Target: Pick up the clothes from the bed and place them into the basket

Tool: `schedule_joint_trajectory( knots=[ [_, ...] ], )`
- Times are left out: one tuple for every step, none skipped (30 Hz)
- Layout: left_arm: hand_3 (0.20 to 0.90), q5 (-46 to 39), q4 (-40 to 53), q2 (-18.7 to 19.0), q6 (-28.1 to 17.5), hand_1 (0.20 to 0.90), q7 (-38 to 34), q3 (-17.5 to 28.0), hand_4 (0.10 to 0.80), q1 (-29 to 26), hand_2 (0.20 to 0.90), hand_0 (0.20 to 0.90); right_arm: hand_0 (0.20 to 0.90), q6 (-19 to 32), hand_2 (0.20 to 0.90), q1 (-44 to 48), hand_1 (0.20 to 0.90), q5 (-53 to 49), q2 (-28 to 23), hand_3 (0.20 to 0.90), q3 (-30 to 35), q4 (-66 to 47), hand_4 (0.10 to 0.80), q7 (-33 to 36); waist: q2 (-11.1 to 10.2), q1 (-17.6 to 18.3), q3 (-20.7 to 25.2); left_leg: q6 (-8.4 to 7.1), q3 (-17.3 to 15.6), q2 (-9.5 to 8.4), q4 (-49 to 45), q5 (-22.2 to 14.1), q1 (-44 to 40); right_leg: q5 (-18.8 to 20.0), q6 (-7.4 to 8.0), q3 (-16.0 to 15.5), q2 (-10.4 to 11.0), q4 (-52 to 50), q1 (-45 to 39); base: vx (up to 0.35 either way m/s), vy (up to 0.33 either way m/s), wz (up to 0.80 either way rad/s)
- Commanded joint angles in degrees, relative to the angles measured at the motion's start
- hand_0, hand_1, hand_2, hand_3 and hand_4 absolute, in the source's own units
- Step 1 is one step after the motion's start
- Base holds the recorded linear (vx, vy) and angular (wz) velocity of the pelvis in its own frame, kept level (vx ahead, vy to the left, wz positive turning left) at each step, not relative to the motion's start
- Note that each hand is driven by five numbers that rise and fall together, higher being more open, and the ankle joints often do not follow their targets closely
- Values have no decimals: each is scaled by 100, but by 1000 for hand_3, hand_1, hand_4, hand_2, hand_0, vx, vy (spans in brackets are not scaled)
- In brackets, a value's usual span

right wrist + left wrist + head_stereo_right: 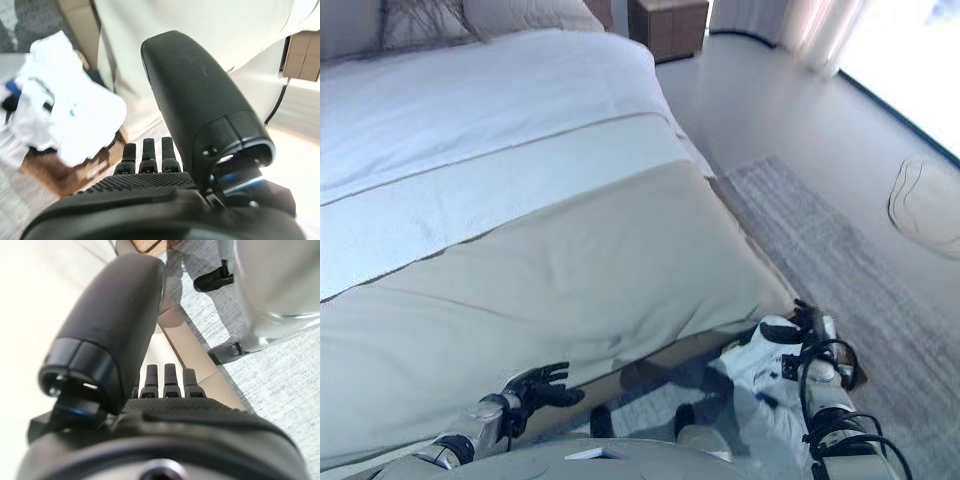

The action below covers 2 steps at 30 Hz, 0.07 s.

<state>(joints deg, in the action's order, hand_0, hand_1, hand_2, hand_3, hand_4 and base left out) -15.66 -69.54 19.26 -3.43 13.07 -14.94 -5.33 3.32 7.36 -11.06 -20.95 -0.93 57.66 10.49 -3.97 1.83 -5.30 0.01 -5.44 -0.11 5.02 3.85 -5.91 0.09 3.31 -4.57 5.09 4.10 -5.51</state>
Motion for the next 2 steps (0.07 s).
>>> schedule_joint_trajectory(
  knots=[
    [900,188,-291,-90,-202,900,101,337,800,-47,900,900,900,331,900,-75,900,149,116,900,-124,495,800,-236,157,-68,388,147,19,-105,-176,-635,50,166,-75,-28,-221,-293,322,42,36,8],
    [900,190,-296,-96,-199,900,109,347,800,-44,900,900,900,295,900,-89,900,126,140,900,-125,531,800,-277,159,-69,393,149,21,-106,-169,-635,40,162,-77,-31,-222,-290,310,39,34,8]
  ],
)
